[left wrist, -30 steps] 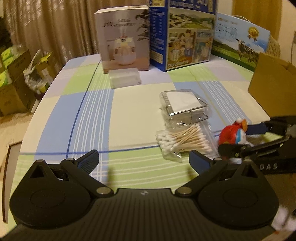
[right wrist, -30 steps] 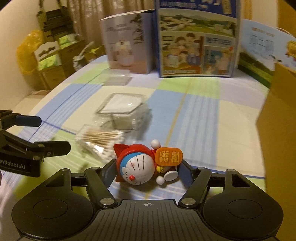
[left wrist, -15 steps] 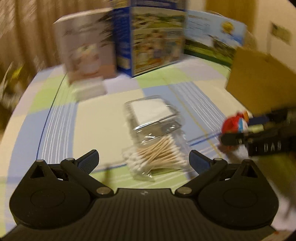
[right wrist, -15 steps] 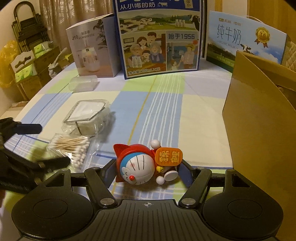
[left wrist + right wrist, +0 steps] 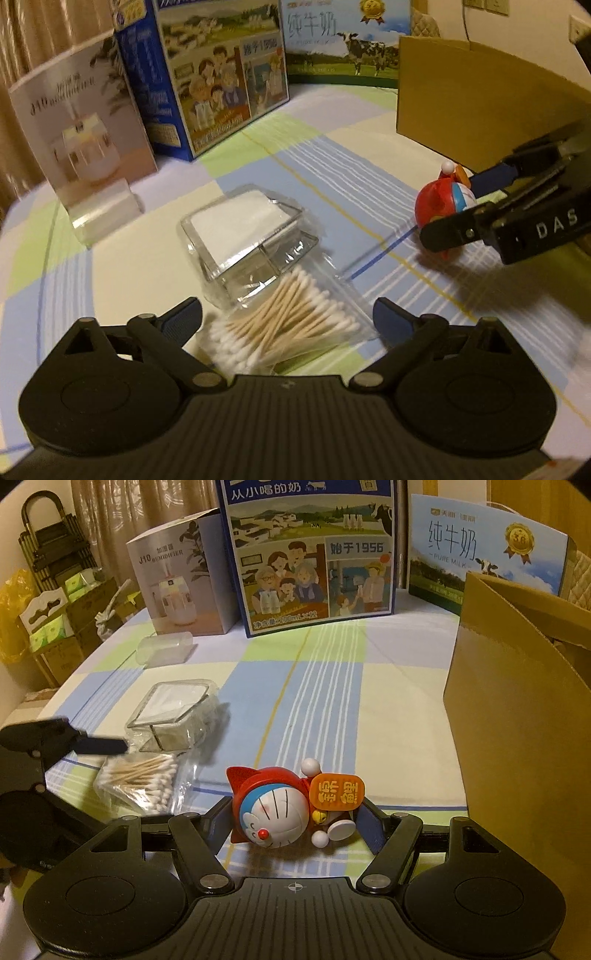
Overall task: Organize objects
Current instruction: 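Grasp the bag of cotton swabs with the left tool and lift it while the right tool holds Doraemon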
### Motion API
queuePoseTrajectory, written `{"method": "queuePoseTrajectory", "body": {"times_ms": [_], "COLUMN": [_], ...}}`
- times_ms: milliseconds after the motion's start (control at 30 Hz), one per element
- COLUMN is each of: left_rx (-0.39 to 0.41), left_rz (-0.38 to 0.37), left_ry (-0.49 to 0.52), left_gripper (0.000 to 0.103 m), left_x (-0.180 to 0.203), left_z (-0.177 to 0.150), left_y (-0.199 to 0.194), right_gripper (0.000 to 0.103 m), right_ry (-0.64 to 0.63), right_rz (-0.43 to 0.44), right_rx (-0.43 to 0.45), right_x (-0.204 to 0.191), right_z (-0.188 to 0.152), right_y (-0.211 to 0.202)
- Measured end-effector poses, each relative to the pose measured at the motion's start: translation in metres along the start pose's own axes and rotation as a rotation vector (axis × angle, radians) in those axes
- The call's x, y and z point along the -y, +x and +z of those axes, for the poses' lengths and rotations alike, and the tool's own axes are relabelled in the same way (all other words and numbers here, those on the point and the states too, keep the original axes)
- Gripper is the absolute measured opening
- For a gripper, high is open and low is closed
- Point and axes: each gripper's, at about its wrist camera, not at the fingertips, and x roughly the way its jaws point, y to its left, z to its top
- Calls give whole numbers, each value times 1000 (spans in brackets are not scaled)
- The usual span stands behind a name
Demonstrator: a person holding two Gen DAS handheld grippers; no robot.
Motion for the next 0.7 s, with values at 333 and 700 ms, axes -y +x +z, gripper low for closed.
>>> {"method": "queuePoseTrajectory", "body": {"times_ms": [333, 700], "left_rx": [-117, -118], "left_rz": [-50, -15], "left_ry": [-98, -163], "left_gripper": [62, 54], "left_x": [16, 25], "left_z": [-12, -6], "left_y": [-23, -23], "right_gripper": [67, 67], "right_ry": [0, 31], "right_rz": [18, 6], "right_rx": [15, 19], "right_x": [-4, 5], "right_z": [-1, -1], "right_y": [-13, -23]}}
